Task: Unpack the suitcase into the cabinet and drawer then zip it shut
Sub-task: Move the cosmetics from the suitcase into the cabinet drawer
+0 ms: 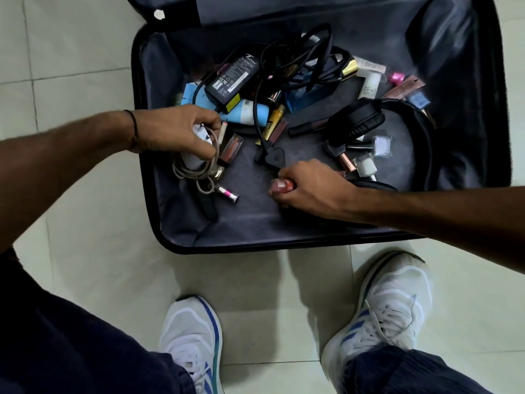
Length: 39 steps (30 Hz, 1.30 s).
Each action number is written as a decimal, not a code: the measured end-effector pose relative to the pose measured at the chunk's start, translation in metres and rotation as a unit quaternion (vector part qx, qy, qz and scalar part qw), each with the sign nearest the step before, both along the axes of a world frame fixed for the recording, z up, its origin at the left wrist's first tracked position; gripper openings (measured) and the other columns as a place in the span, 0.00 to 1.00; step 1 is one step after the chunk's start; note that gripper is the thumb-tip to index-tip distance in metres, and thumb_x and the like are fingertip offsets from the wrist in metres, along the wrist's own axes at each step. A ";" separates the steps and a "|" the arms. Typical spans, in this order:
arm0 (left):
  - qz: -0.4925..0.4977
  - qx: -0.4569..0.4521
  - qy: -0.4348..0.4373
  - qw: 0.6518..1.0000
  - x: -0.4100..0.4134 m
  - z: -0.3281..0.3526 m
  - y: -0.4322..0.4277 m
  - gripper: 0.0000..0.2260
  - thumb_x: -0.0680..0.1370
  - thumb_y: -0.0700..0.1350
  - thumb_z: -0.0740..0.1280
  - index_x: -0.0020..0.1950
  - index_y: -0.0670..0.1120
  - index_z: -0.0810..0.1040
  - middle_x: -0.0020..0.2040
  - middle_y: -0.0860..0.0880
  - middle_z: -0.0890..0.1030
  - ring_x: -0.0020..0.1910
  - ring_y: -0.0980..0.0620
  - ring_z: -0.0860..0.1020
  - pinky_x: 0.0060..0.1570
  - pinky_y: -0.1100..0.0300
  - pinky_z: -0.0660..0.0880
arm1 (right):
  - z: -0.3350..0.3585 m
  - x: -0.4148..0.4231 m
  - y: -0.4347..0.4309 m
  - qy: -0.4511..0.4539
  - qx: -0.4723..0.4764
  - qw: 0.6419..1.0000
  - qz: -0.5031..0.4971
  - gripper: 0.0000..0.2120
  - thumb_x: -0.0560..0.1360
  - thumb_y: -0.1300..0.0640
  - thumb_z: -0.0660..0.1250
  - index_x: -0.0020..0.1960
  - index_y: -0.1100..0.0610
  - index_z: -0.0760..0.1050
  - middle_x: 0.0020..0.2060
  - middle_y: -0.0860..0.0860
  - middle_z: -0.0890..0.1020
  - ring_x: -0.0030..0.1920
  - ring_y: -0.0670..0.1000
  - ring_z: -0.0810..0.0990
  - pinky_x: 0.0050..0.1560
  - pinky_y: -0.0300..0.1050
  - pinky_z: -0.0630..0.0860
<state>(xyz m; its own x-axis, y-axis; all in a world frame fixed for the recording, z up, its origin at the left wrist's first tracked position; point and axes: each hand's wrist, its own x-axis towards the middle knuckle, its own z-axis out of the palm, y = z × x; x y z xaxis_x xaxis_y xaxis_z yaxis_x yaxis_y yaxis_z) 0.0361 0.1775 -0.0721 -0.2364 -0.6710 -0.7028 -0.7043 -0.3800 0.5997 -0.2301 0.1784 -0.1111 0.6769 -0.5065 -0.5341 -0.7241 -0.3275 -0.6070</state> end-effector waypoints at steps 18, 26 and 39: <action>-0.029 0.048 -0.010 0.998 0.003 0.006 0.001 0.13 0.63 0.44 0.71 0.46 0.44 0.78 0.42 0.48 0.82 0.41 0.53 0.81 0.46 0.53 0.80 | -0.017 0.052 0.008 0.045 -0.186 0.916 0.353 0.18 0.84 0.50 0.57 0.73 0.52 0.63 0.60 0.58 0.73 0.55 0.60 0.77 0.45 0.52 0.69; -0.095 0.037 -0.024 0.995 -0.012 -0.003 0.006 0.13 0.67 0.43 0.79 0.47 0.47 0.79 0.44 0.51 0.82 0.43 0.54 0.82 0.42 0.59 0.81 | 0.012 0.001 -0.005 -0.178 0.308 0.929 -0.102 0.15 0.78 0.65 0.69 0.59 0.56 0.66 0.40 0.49 0.81 0.35 0.42 0.77 0.38 0.40 0.73; -0.255 0.038 -0.114 0.959 -0.051 -0.023 0.017 0.22 0.72 0.53 0.74 0.64 0.55 0.73 0.51 0.53 0.80 0.47 0.53 0.78 0.44 0.59 0.76 | 0.021 -0.024 -0.010 -0.249 0.565 0.742 -0.262 0.17 0.76 0.66 0.67 0.63 0.55 0.71 0.61 0.61 0.82 0.51 0.56 0.84 0.53 0.49 0.78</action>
<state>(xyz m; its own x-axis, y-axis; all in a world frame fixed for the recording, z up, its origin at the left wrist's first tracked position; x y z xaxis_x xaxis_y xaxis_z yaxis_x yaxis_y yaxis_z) -0.0150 0.1949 -0.0954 -0.3555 -0.4531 -0.8175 -0.9195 0.0126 0.3929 -0.2539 0.1682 -0.0900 0.8015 -0.1895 -0.5672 -0.1653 0.8413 -0.5147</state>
